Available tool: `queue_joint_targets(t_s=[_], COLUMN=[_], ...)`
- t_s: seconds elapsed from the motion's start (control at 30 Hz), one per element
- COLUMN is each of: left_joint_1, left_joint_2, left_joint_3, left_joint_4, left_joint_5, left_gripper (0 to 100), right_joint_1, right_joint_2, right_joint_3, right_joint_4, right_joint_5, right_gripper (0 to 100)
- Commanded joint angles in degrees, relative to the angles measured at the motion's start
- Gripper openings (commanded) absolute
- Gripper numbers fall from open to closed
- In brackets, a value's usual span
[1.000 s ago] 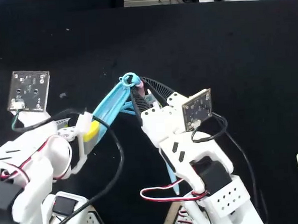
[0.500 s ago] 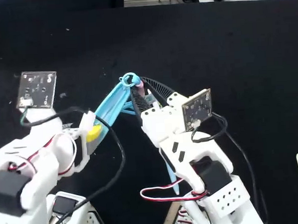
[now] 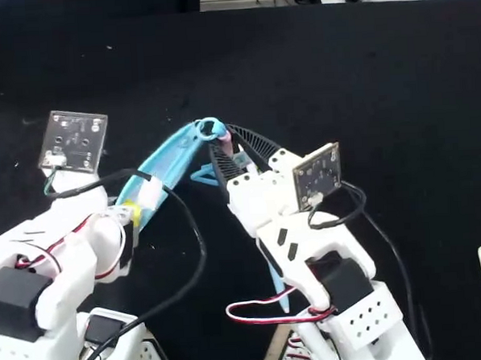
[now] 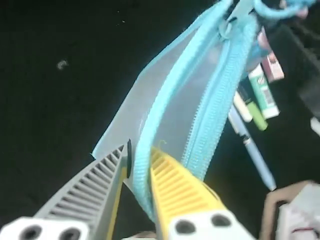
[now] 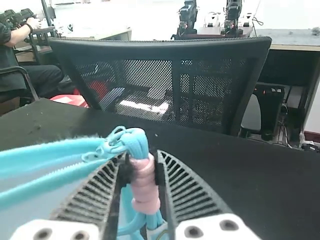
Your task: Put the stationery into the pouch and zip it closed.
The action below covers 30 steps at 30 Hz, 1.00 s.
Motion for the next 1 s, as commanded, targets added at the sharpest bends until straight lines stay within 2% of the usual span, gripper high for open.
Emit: queue_joint_targets(t_s=[0.0,0.1,0.17,0.4,0.53,0.6,0.73,0.83,0.97], left_joint_1=[-0.13,-0.13,-0.13,-0.22,-1.27,-4.18,-12.0,-15.78,-15.96], left_joint_2=[0.7,0.7,0.7,0.7,0.7,0.79,1.14,1.23,1.41], left_joint_3=[-1.1,-0.92,-0.22,6.29,6.11,4.44,-0.66,-3.12,-4.7], left_joint_4=[0.0,-1.05,-2.99,-12.66,-13.63,-12.92,-10.55,-7.56,-1.05], left_joint_5=[-11.08,-18.99,-21.19,-21.71,-21.27,-18.37,-6.42,-0.79,-0.26], left_gripper=[3,3,3,3,5,13,26,27,27], right_joint_1=[-0.44,-0.44,-0.44,-0.44,-0.44,-0.44,-0.44,-0.44,-0.44], right_joint_2=[-1.19,-1.27,-1.27,-1.27,-1.27,-1.27,-1.19,-1.19,-1.19], right_joint_3=[-0.04,-0.22,-0.22,-0.22,-0.04,0.04,0.13,0.13,0.13], right_joint_4=[-1.49,-1.23,-1.14,-1.05,-1.05,-1.05,-1.05,-1.05,-1.05], right_joint_5=[0.53,0.35,0.35,0.53,0.62,0.62,0.35,0.35,0.35], right_gripper=[1.1,1.1,1.1,1.1,1.1,1.1,1.1,1.1,1.1])
